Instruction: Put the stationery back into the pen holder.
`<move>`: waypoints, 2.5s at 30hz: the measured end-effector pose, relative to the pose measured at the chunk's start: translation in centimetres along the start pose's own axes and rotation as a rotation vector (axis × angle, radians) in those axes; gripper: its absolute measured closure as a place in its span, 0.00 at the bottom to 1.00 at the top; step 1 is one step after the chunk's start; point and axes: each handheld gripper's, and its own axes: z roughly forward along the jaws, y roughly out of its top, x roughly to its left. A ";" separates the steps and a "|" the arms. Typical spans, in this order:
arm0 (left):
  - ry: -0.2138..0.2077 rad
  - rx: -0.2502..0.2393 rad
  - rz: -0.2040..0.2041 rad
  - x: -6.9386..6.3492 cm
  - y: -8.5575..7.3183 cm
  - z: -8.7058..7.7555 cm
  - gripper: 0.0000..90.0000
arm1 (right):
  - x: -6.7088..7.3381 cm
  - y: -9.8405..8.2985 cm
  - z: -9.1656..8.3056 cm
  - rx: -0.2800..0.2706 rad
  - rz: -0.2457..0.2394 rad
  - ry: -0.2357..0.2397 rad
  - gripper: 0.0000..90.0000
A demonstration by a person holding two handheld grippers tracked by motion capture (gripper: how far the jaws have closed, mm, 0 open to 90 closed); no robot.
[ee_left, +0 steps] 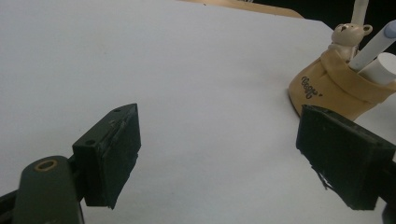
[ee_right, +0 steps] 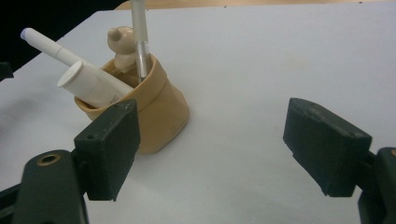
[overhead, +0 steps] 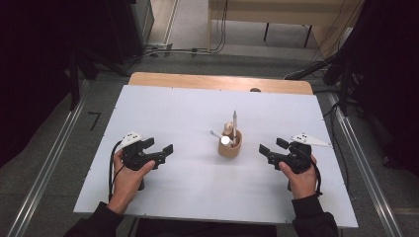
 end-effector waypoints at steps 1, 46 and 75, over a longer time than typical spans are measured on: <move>0.000 0.000 0.001 0.0 0.0 0.0 0.17 | 0.0 0.0 -0.1 -0.001 0.000 -0.001 0.19; 0.061 -0.014 -0.038 2.7 -0.4 -1.9 0.17 | -3.0 -2.0 -3.7 -0.004 0.028 -0.100 0.20; 0.085 -0.010 -0.041 3.8 -1.2 -3.1 0.17 | -5.2 -3.2 -5.6 0.003 0.064 -0.172 0.20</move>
